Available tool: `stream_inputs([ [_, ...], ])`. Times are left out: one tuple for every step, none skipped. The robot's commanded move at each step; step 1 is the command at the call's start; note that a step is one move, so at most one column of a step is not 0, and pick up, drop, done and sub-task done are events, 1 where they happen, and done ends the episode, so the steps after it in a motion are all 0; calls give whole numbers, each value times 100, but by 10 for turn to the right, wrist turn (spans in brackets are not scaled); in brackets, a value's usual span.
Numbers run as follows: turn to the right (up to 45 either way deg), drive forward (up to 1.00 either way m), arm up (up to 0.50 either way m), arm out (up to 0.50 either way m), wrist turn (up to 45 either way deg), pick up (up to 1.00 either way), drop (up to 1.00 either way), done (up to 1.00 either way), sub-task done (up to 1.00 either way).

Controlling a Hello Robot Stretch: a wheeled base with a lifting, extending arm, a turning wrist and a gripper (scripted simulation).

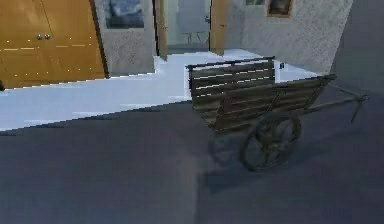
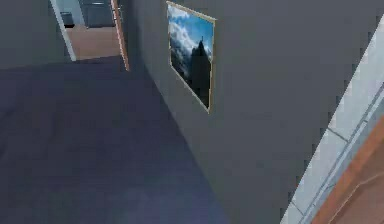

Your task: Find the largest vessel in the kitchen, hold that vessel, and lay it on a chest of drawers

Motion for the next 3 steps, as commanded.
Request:
stream_inputs([
  [450, 0, 0, 0, 0, 0, 0, 0, 0],
  [180, 0, 0, 0, 0, 0, 0, 0, 0],
  [0, 30, 0, 0, 0, 0, 0, 0, 0],
])
